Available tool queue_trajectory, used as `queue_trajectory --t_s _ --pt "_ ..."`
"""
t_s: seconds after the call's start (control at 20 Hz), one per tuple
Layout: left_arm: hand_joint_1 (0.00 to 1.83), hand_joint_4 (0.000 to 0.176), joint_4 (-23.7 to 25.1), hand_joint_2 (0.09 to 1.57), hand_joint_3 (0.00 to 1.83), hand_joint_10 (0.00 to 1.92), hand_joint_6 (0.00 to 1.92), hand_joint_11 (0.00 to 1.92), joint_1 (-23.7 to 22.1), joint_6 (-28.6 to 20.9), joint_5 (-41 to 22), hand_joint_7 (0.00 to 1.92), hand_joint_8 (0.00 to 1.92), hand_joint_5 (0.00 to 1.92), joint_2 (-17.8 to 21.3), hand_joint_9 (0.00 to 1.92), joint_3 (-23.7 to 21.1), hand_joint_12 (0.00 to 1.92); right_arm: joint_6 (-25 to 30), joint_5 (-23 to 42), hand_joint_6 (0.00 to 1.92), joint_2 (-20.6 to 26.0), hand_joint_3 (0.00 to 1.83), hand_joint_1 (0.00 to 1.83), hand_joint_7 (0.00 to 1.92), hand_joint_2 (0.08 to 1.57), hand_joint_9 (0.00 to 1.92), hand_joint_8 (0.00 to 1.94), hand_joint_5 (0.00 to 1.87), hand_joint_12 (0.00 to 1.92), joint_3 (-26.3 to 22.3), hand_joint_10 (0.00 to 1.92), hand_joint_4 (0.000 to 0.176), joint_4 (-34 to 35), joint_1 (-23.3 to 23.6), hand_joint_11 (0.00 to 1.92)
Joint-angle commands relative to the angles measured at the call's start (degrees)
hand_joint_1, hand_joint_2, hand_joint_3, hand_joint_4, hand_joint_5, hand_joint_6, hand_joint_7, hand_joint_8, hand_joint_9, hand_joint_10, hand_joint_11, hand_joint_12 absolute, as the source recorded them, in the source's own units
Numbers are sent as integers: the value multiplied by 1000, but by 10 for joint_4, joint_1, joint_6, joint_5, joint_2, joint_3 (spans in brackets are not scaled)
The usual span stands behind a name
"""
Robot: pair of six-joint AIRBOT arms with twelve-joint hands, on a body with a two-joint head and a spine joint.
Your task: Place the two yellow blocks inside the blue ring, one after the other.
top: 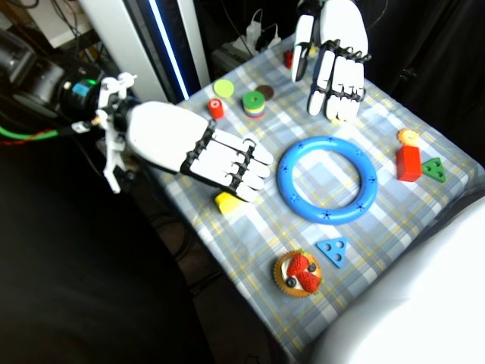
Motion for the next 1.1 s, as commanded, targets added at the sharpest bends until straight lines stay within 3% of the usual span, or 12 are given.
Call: queue_trajectory --t_s 0.0,0.1,0.15,0.2,0.25,0.5,0.6,0.8,0.85,0.9,0.95,1.05 --pt "506 28 4 1215 23 0 2 0 -8 -2 -69 0 0 5 -4 0 1 0 0 72 0 0 30 431 0 1252 0 0 0 0 1 0 9 -6 4 0" --pt "553 38 2 1200 10 0 1 0 -5 -2 -71 0 0 3 -3 0 1 0 0 77 0 -1 21 462 0 1252 0 0 0 0 -2 0 13 -5 1 0" --pt "559 30 -3 1195 6 0 4 0 -1 -2 -75 0 0 11 -2 0 0 0 0 83 0 -1 17 456 0 1248 0 0 0 0 -4 0 12 -3 0 0" --pt "579 42 -9 1186 1 0 0 0 2 0 -78 0 0 1 2 0 -1 0 0 87 0 0 13 441 0 1244 0 0 0 0 -5 0 8 -2 0 0" --pt "611 51 -22 1171 0 0 0 0 8 12 -82 0 0 0 8 0 -4 0 0 92 0 4 7 457 0 1234 0 0 0 0 -8 0 4 0 -1 0" --pt "659 56 -86 1137 0 0 0 0 30 67 -84 0 0 0 29 0 -12 0 0 114 0 29 14 486 0 1266 0 0 0 0 -22 0 0 9 -10 0" --pt "756 10 -118 1094 0 18 5 9 32 108 -74 67 8 41 30 62 -11 8 0 120 0 33 5 550 0 1257 0 0 0 0 -25 0 0 15 -13 0" --pt "814 5 -172 1081 0 13 19 1 34 162 -50 121 17 103 23 68 0 1 0 125 0 33 2 500 0 1255 0 0 0 0 -26 0 0 21 -15 0" --pt "847 8 -182 1063 0 14 12 0 34 173 -46 159 11 143 20 79 3 0 0 125 0 33 2 500 0 1255 0 0 0 0 -26 0 0 21 -15 0" --pt "837 24 -189 1062 0 10 6 0 34 178 -44 162 7 142 18 75 6 0 0 125 0 33 1 498 0 1253 0 0 0 0 -26 0 0 21 -15 0" --pt "904 9 -197 1053 0 24 16 0 35 184 -43 208 21 175 15 111 9 0 0 125 0 33 2 499 0 1256 0 0 0 0 -26 0 0 21 -15 0" --pt "888 9 -211 1065 0 26 6 21 35 203 -39 255 8 211 12 154 12 25 0 125 0 33 2 488 0 1256 0 0 0 0 -26 0 0 21 -15 0"
